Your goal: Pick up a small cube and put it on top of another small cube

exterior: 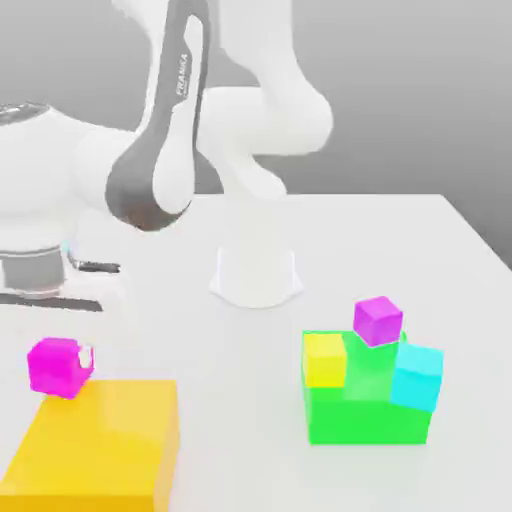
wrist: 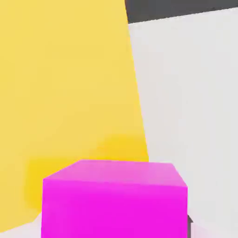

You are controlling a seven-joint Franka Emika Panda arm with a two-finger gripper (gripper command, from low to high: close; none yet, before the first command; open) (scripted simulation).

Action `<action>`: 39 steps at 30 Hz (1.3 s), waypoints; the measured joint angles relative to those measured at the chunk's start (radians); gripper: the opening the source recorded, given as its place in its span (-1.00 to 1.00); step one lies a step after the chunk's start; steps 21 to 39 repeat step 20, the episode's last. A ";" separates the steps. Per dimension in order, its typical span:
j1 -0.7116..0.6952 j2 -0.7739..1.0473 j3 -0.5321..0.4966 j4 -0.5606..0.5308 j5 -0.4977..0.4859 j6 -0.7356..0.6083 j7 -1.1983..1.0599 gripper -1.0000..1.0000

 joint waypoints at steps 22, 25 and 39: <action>0.359 -0.240 0.224 -0.235 -0.151 -0.030 -0.566 1.00; 0.359 -0.240 0.224 -0.235 -0.151 -0.030 -0.566 1.00; 0.359 -0.240 0.224 -0.235 -0.151 -0.030 -0.566 1.00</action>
